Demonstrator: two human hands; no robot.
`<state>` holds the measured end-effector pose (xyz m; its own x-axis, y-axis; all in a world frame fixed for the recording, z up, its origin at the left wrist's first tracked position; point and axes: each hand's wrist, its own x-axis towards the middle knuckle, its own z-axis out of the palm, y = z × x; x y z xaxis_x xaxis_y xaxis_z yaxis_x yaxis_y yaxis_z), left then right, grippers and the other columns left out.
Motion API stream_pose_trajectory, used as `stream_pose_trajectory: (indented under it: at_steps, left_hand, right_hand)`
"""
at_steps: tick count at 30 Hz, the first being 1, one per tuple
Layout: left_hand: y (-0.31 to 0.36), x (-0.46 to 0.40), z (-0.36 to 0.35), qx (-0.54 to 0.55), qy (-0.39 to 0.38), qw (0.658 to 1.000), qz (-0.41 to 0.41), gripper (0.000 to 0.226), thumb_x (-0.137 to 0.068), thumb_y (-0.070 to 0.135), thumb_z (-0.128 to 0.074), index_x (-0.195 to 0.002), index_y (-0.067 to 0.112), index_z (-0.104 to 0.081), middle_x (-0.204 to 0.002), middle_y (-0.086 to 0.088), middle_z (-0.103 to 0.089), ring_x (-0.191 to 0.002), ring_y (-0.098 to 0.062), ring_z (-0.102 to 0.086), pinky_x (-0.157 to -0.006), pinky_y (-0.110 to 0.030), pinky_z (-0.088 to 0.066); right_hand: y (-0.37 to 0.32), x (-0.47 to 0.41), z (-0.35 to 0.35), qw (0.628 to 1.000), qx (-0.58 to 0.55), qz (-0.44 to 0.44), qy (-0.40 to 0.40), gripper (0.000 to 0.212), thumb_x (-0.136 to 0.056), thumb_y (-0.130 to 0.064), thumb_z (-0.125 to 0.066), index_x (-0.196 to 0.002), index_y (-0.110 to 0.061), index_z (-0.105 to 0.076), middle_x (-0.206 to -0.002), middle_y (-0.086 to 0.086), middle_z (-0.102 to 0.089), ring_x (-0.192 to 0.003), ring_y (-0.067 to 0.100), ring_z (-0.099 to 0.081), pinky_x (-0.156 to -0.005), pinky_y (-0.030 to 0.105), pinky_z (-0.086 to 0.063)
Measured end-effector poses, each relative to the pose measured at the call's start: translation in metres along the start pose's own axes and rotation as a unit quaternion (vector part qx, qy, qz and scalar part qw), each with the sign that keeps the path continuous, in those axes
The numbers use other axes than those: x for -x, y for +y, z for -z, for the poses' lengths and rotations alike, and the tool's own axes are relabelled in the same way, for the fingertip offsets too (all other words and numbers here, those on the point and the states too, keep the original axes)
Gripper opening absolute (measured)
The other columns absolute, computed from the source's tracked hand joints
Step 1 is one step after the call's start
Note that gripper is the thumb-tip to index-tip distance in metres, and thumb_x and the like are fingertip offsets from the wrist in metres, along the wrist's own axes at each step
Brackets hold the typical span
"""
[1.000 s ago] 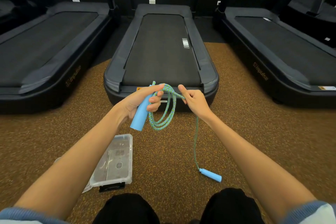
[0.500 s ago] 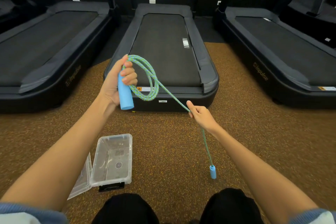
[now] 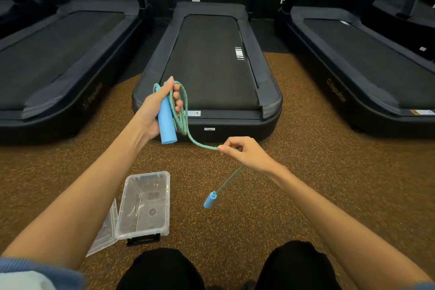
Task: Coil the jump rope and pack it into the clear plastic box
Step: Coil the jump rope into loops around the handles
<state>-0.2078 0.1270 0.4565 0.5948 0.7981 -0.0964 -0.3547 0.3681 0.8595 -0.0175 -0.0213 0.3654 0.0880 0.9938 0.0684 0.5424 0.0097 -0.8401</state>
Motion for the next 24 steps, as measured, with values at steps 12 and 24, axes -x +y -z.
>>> stream_pose_trajectory:
  at_steps: [12, 24]
  left_hand:
    - [-0.021, 0.005, -0.011, -0.072, -0.037, 0.996, 0.028, 0.020, -0.095, 0.022, -0.053, -0.098, 0.005, -0.063, -0.084, -0.008, -0.075, -0.083, -0.024, -0.073, -0.070, -0.029, -0.059]
    - [-0.038, 0.015, -0.027, -0.169, -0.063, 0.981, 0.078, 0.021, -0.092, 0.023, -0.058, -0.102, 0.007, -0.068, -0.084, -0.009, -0.074, -0.069, -0.017, -0.071, -0.059, -0.027, -0.058]
  right_hand:
    - [-0.055, -0.010, 0.005, 0.998, 0.014, 0.040, -0.035, 0.011, -0.086, -0.019, -0.067, -0.084, -0.012, -0.075, -0.074, -0.004, -0.071, -0.064, 0.013, -0.059, -0.065, 0.027, -0.047]
    - [-0.070, -0.026, 0.021, 0.991, 0.091, 0.102, -0.006, 0.017, -0.089, -0.029, -0.066, -0.092, -0.014, -0.075, -0.092, 0.003, -0.074, -0.088, 0.020, -0.068, -0.085, 0.044, -0.051]
